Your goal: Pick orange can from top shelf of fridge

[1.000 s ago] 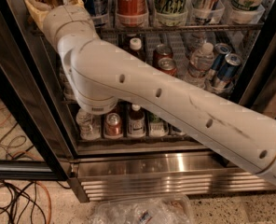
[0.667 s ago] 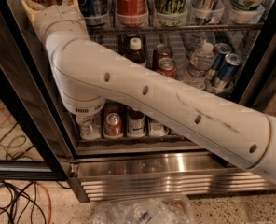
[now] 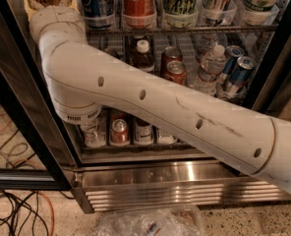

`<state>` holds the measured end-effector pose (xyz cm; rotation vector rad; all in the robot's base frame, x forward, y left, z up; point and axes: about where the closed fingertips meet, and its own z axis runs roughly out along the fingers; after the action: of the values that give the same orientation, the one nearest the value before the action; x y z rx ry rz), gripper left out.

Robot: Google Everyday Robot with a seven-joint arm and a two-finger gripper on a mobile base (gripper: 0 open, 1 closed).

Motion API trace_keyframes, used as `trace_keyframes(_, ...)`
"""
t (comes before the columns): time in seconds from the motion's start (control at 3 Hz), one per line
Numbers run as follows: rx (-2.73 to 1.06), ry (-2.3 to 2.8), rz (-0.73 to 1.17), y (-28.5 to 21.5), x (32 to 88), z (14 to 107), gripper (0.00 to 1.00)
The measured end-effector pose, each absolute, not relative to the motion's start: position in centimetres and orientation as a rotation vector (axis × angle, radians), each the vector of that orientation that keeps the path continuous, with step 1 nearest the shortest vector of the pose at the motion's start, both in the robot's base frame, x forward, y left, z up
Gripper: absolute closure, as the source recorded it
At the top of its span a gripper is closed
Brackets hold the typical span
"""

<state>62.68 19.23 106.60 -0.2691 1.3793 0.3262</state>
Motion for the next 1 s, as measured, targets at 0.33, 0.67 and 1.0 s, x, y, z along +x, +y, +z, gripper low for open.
trace_keyframes(0.33,-0.269,1.379,0.326,19.23,62.68,106.60,0.74)
trace_keyframes(0.67,-0.269,1.379,0.326,19.23,62.68,106.60,0.96)
trace_keyframes(1.0,-0.269,1.379,0.326,19.23,62.68,106.60,1.00)
